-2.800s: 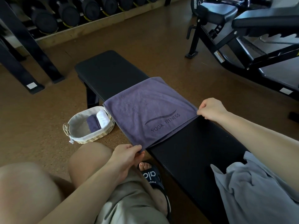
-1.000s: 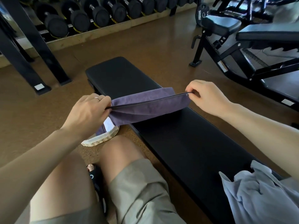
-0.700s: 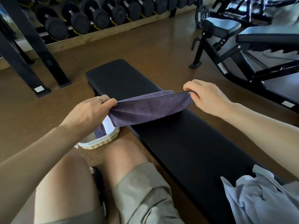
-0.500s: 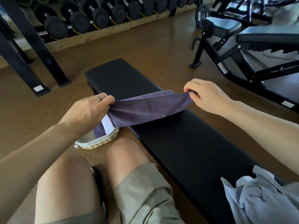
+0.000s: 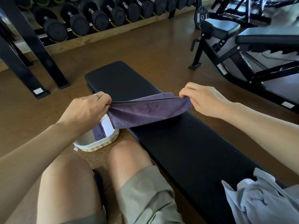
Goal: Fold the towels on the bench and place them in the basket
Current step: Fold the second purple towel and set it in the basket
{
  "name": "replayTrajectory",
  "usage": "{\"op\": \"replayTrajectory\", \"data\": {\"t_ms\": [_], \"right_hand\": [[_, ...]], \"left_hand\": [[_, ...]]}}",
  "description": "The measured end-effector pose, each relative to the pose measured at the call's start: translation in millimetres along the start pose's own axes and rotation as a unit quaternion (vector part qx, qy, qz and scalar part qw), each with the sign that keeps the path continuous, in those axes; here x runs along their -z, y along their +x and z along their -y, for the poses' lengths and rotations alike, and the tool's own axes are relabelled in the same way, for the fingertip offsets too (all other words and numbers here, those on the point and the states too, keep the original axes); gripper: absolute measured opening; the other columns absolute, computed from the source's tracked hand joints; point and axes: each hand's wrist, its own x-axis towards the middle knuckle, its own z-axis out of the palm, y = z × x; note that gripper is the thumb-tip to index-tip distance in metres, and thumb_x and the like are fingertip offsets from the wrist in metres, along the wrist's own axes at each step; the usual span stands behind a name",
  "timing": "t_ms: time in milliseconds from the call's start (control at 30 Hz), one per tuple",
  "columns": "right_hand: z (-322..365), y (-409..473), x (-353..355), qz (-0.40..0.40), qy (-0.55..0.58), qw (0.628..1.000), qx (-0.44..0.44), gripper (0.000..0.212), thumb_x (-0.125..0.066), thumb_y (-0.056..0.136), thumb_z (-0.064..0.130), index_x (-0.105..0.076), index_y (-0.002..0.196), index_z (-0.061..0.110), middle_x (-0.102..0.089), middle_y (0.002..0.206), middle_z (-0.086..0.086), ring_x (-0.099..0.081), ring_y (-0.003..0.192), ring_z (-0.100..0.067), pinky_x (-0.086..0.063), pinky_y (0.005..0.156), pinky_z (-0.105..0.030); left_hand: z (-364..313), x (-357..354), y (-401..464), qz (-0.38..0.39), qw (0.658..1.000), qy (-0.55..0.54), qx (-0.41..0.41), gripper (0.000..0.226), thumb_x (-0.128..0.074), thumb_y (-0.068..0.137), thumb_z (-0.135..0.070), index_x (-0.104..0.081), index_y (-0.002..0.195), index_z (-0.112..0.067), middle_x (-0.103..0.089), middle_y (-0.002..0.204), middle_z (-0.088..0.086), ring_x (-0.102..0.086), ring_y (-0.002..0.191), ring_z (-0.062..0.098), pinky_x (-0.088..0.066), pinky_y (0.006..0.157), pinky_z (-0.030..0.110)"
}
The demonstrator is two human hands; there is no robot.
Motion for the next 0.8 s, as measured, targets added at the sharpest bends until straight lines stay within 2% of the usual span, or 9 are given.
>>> {"op": "replayTrajectory", "data": {"t_ms": [67, 133, 200, 300, 367, 433, 567, 667, 800], "right_hand": [[0.3, 0.0, -0.4, 0.001, -0.004, 1.0, 0.0, 0.035, -0.054, 0.094, -0.006, -0.06, 0.117, 0.019, -0.055, 0.113, 0.003, -0.059, 0.072, -0.024, -0.056, 0.061, -0.04], [1.2, 0.3, -0.9, 0.002, -0.006, 1.0, 0.0, 0.038, -0.054, 0.093, -0.006, -0.06, 0.118, 0.021, -0.054, 0.112, 0.003, -0.059, 0.072, -0.023, -0.055, 0.06, -0.039], [2.0, 0.6, -2.1, 0.008, -0.012, 1.0, 0.004, 0.041, -0.058, 0.091, -0.006, -0.06, 0.12, 0.022, -0.054, 0.113, 0.003, -0.059, 0.073, -0.022, -0.056, 0.06, -0.037], [1.7, 0.8, -3.8, 0.015, -0.011, 1.0, 0.005, 0.038, -0.06, 0.093, -0.004, -0.062, 0.122, 0.02, -0.056, 0.115, 0.002, -0.062, 0.077, -0.02, -0.058, 0.065, -0.035], [1.1, 0.6, -2.2, 0.003, 0.022, 1.0, -0.02, 0.028, -0.056, 0.097, 0.001, -0.064, 0.117, 0.018, -0.06, 0.111, 0.003, -0.063, 0.085, -0.018, -0.055, 0.071, -0.03], [0.3, 0.6, -0.1, -0.016, 0.059, 0.997, -0.053, 0.018, -0.056, 0.099, 0.005, -0.065, 0.108, 0.018, -0.062, 0.1, 0.005, -0.061, 0.083, -0.014, -0.048, 0.07, -0.022], [0.0, -0.5, 5.5, -0.048, 0.089, 0.989, -0.107, 0.01, -0.063, 0.097, 0.01, -0.066, 0.096, 0.019, -0.061, 0.084, 0.009, -0.055, 0.072, -0.003, -0.052, 0.066, -0.028], [0.9, 0.8, 9.9, -0.076, 0.131, 0.977, -0.151, 0.01, -0.065, 0.095, 0.007, -0.066, 0.091, 0.016, -0.059, 0.075, 0.014, -0.058, 0.069, -0.006, -0.053, 0.065, -0.029], [2.1, 8.2, 16.8, -0.083, 0.192, 0.955, -0.209, 0.013, -0.068, 0.091, 0.004, -0.068, 0.085, 0.015, -0.067, 0.076, 0.006, -0.067, 0.071, -0.013, -0.058, 0.069, -0.03]], "left_hand": [[-1.3, 2.4, 0.3, -0.001, 1.0, 0.002, 0.003, 0.002, -0.062, 0.097, -0.008, -0.061, 0.095, -0.01, -0.06, 0.081, 0.005, -0.057, 0.055, 0.029, -0.03, 0.045, 0.027], [-1.0, 3.2, 0.8, -0.005, 1.0, 0.004, -0.004, 0.008, -0.054, 0.1, -0.012, -0.061, 0.096, -0.01, -0.06, 0.081, 0.004, -0.057, 0.056, 0.028, -0.028, 0.047, 0.026], [-0.3, 3.5, 1.8, -0.008, 1.0, 0.004, -0.012, 0.016, -0.047, 0.098, -0.02, -0.06, 0.097, -0.011, -0.06, 0.082, 0.004, -0.057, 0.057, 0.028, -0.03, 0.046, 0.027], [1.4, 4.0, 2.0, -0.012, 1.0, 0.003, -0.017, 0.019, -0.045, 0.097, -0.022, -0.061, 0.096, -0.011, -0.061, 0.083, 0.004, -0.058, 0.058, 0.029, -0.034, 0.045, 0.029], [3.0, 4.7, 1.5, -0.015, 1.0, 0.003, -0.015, 0.019, -0.046, 0.097, -0.022, -0.061, 0.096, -0.01, -0.062, 0.084, 0.005, -0.059, 0.059, 0.029, -0.037, 0.045, 0.03], [3.7, 6.0, 1.0, -0.016, 1.0, 0.003, -0.011, 0.017, -0.048, 0.097, -0.021, -0.061, 0.096, -0.011, -0.063, 0.084, 0.004, -0.06, 0.06, 0.03, -0.04, 0.045, 0.031], [2.8, 8.7, 2.7, -0.012, 1.0, -0.009, 0.025, 0.003, -0.061, 0.098, -0.015, -0.06, 0.096, -0.014, -0.064, 0.082, 0.002, -0.061, 0.061, 0.031, -0.044, 0.048, 0.035], [1.0, 11.6, 7.7, -0.013, 0.997, -0.009, 0.073, 0.008, -0.061, 0.097, -0.022, -0.055, 0.094, -0.019, -0.062, 0.076, 0.001, -0.059, 0.06, 0.033, -0.046, 0.05, 0.038], [-0.4, 17.2, 14.5, -0.011, 0.997, -0.001, 0.079, 0.009, -0.06, 0.098, -0.022, -0.052, 0.094, -0.018, -0.06, 0.076, 0.002, -0.057, 0.059, 0.034, -0.043, 0.05, 0.038]]}}
